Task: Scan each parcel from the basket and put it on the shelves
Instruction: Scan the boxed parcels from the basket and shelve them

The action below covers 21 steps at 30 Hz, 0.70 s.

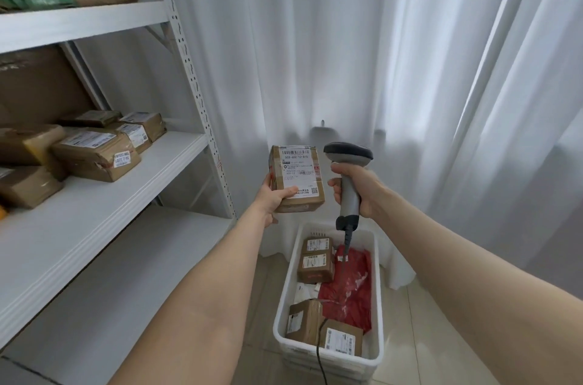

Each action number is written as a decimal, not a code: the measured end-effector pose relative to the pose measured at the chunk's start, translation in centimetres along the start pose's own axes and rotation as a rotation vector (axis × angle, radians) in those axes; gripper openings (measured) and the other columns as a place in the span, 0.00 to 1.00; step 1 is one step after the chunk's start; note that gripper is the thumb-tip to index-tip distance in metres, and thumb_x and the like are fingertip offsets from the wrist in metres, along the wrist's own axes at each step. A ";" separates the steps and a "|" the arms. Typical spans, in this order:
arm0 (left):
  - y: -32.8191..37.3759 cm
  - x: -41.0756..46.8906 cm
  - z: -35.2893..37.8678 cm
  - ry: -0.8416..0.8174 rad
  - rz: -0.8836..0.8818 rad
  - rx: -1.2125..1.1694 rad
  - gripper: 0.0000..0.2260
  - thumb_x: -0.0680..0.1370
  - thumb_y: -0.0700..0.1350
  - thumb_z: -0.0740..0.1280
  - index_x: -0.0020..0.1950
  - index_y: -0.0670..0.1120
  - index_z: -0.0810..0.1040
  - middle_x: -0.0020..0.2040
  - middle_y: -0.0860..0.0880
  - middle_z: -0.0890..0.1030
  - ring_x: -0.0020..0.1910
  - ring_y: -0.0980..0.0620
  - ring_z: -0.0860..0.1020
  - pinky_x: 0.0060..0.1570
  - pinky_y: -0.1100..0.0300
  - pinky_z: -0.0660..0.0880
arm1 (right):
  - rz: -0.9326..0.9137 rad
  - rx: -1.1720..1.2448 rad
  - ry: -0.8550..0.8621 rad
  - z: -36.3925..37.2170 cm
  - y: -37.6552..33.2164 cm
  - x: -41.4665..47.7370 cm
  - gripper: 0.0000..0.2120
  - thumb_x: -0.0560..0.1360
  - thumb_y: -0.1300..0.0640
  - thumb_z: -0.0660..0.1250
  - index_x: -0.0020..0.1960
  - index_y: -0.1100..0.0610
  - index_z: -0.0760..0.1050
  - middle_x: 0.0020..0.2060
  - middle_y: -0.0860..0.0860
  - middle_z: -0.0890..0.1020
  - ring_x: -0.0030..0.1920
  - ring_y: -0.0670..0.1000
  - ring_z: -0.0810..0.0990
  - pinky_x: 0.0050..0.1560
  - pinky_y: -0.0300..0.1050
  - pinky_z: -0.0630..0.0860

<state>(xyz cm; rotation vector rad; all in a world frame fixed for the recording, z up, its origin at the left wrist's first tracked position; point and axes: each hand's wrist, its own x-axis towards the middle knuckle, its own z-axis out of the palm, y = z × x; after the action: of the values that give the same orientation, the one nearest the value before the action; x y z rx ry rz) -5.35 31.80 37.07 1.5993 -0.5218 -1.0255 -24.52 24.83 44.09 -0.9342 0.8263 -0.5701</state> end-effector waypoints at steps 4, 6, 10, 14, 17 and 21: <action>1.6 -1.3 -3.0 0.108 0.017 -0.029 0.33 0.72 0.48 0.75 0.73 0.54 0.63 0.63 0.47 0.77 0.60 0.42 0.76 0.63 0.37 0.68 | 0.016 -0.010 0.031 2.3 1.0 1.8 0.08 0.75 0.61 0.70 0.53 0.59 0.76 0.44 0.56 0.82 0.41 0.53 0.80 0.44 0.50 0.81; 2.3 -2.0 -4.6 0.160 0.035 -0.060 0.34 0.71 0.49 0.75 0.74 0.52 0.64 0.61 0.46 0.79 0.57 0.44 0.78 0.61 0.42 0.72 | 0.023 -0.048 0.018 3.9 1.4 2.7 0.13 0.74 0.60 0.71 0.57 0.58 0.75 0.49 0.55 0.79 0.49 0.55 0.77 0.50 0.55 0.79; 3.7 -4.1 -7.3 0.276 0.041 -0.073 0.32 0.71 0.53 0.74 0.73 0.53 0.66 0.56 0.47 0.81 0.52 0.47 0.80 0.50 0.48 0.78 | 0.052 -0.082 -0.093 7.7 2.1 3.6 0.15 0.75 0.58 0.71 0.60 0.57 0.73 0.46 0.53 0.77 0.47 0.55 0.76 0.48 0.55 0.77; 4.7 -6.9 -10.4 0.434 0.022 -0.104 0.27 0.73 0.58 0.71 0.69 0.52 0.69 0.46 0.52 0.80 0.44 0.52 0.79 0.34 0.58 0.73 | 0.079 -0.040 -0.269 12.7 2.8 3.7 0.15 0.75 0.59 0.70 0.61 0.58 0.76 0.50 0.55 0.84 0.46 0.56 0.82 0.41 0.50 0.79; 4.7 -8.5 -13.2 0.519 0.030 -0.125 0.26 0.74 0.60 0.68 0.69 0.52 0.69 0.50 0.50 0.80 0.47 0.50 0.78 0.39 0.55 0.75 | 0.103 -0.023 -0.326 16.1 3.5 3.8 0.19 0.74 0.60 0.71 0.63 0.59 0.74 0.52 0.57 0.84 0.49 0.59 0.84 0.42 0.52 0.80; 5.0 -10.5 -17.7 0.609 0.034 -0.131 0.21 0.76 0.56 0.66 0.67 0.49 0.72 0.49 0.50 0.81 0.50 0.50 0.79 0.51 0.52 0.78 | 0.112 -0.036 -0.413 21.0 4.4 3.7 0.19 0.73 0.61 0.72 0.63 0.60 0.74 0.51 0.59 0.84 0.47 0.60 0.84 0.47 0.56 0.82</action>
<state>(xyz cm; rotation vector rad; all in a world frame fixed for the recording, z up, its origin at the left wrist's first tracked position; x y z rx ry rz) 4.78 48.37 45.54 1.6729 -0.0636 -0.4904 -4.87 34.08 45.98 -0.9894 0.5133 -0.2513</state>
